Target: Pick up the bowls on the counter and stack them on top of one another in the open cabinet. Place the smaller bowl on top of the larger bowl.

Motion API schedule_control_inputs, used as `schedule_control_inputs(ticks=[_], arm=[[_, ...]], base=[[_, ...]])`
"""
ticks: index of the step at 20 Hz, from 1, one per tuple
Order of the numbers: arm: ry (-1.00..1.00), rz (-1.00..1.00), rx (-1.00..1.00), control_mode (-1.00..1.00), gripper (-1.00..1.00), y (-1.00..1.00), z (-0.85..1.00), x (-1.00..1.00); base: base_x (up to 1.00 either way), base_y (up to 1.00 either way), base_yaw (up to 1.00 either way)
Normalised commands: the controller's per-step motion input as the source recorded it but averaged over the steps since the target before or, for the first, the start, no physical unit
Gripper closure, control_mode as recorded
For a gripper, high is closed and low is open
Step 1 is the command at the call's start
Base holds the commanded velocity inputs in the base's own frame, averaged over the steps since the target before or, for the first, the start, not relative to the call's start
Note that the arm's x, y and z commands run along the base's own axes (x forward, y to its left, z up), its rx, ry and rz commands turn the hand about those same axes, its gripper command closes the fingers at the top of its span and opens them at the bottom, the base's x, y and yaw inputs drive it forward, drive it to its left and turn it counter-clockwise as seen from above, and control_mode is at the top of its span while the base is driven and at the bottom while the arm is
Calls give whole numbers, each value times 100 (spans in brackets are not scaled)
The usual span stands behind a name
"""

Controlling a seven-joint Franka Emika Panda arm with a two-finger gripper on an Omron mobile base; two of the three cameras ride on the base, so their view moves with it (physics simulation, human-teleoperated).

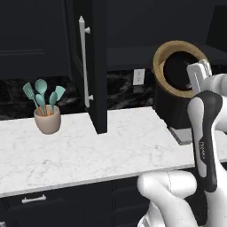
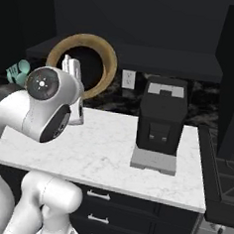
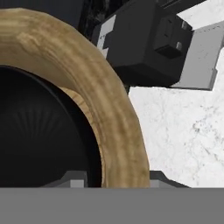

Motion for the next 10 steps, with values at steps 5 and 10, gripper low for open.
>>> schedule_control_inputs(ticks=[5,10], arm=[[16,-4,0,-100,100,-9,43,100],[21,-1,3,-100,100,-6,6,81]], base=[[0,0,0],[0,0,0]])
